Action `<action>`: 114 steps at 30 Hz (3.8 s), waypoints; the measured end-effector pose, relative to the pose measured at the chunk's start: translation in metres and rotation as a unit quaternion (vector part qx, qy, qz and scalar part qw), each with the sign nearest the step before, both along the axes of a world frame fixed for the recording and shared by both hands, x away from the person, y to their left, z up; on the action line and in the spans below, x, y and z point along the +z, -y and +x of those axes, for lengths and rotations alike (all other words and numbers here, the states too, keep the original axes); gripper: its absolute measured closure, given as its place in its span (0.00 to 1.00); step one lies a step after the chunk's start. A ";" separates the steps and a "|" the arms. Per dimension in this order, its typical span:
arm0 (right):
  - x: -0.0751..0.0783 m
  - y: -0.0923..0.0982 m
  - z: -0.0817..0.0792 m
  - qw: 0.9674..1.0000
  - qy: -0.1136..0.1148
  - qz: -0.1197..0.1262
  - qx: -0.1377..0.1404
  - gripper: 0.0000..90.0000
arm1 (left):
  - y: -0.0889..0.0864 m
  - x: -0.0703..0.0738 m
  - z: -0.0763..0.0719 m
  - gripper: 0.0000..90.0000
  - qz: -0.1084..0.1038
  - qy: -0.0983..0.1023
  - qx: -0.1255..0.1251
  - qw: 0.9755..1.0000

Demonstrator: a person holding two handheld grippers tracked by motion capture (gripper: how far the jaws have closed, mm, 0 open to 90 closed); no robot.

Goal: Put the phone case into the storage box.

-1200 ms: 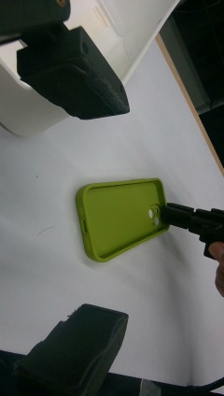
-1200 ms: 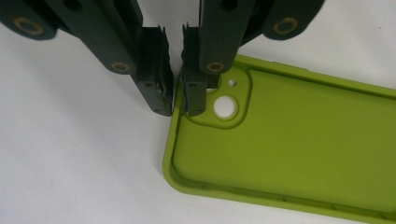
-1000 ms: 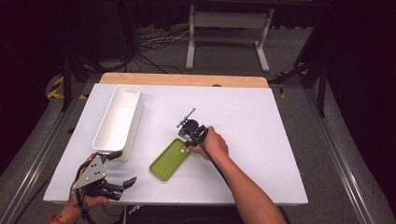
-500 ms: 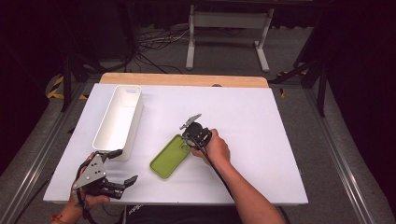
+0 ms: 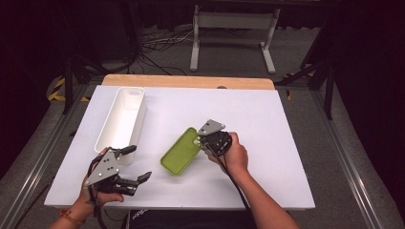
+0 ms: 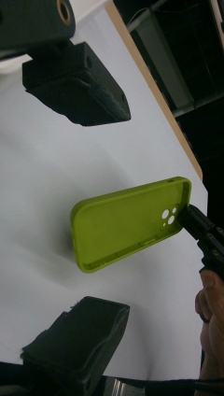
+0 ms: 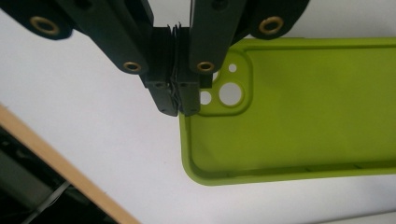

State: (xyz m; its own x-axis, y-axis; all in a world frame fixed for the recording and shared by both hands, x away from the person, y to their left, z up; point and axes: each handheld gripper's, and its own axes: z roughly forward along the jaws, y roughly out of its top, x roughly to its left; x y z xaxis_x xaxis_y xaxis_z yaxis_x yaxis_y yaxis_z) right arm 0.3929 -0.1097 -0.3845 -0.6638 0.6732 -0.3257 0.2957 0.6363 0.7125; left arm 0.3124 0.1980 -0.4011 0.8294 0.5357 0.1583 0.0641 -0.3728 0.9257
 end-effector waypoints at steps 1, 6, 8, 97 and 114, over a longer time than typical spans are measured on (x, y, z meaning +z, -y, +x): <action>0.003 0.001 -0.003 1.000 0.011 0.001 0.001 0.99 | 0.005 0.002 0.003 0.11 0.003 0.003 -0.001 1.000; 0.012 0.003 -0.017 0.998 0.063 -0.015 0.006 0.99 | 0.033 0.007 0.019 0.12 0.021 -0.001 -0.009 1.000; 0.014 0.003 -0.022 0.996 0.082 -0.027 0.010 0.99 | 0.042 0.009 0.026 0.12 0.030 -0.001 -0.005 1.000; 0.023 0.036 -0.072 0.979 0.162 0.090 0.090 0.33 | 0.054 0.033 0.059 0.88 0.014 -0.018 0.030 0.999; -0.005 0.087 -0.090 0.981 0.158 0.098 0.060 0.21 | 0.034 0.042 0.064 0.88 -0.013 -0.016 0.040 0.999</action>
